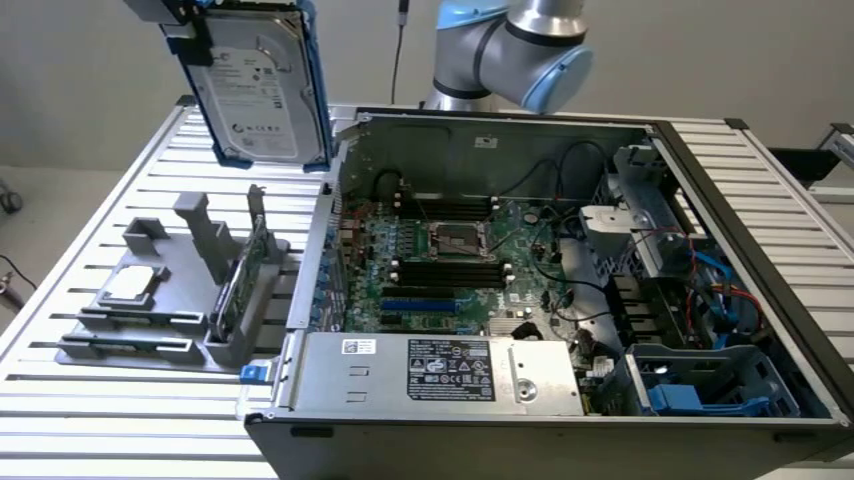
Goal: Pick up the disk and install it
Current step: 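Pick up the disk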
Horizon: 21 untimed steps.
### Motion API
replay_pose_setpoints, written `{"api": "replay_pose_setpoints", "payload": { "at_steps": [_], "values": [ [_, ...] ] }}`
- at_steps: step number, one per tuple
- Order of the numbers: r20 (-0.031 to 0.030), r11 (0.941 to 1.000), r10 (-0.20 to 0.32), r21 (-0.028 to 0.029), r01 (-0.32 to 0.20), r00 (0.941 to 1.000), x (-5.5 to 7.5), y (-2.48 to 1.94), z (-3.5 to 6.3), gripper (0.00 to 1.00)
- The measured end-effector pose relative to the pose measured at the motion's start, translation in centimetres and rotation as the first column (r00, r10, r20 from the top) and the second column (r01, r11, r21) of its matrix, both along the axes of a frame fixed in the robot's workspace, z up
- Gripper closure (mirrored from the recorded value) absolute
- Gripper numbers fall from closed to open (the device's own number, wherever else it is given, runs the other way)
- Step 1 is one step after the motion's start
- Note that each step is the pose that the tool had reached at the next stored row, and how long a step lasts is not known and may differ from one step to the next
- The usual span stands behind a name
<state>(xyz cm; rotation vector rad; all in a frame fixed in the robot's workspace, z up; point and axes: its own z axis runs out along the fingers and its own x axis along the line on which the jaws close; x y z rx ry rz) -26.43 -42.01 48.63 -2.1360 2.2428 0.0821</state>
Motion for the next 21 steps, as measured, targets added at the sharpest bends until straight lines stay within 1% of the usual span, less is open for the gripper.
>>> {"api": "replay_pose_setpoints", "payload": {
  "at_steps": [7, 21],
  "values": [
    [-0.0047, 1.0, 0.0, -0.0001, 0.0, 1.0, 3.1, -1.35, 0.47, 0.67],
    [-0.0169, 1.0, 0.0, -0.0001, 0.0, 0.9999, 8.9, -4.04, 0.88, 0.67]
  ]
}}
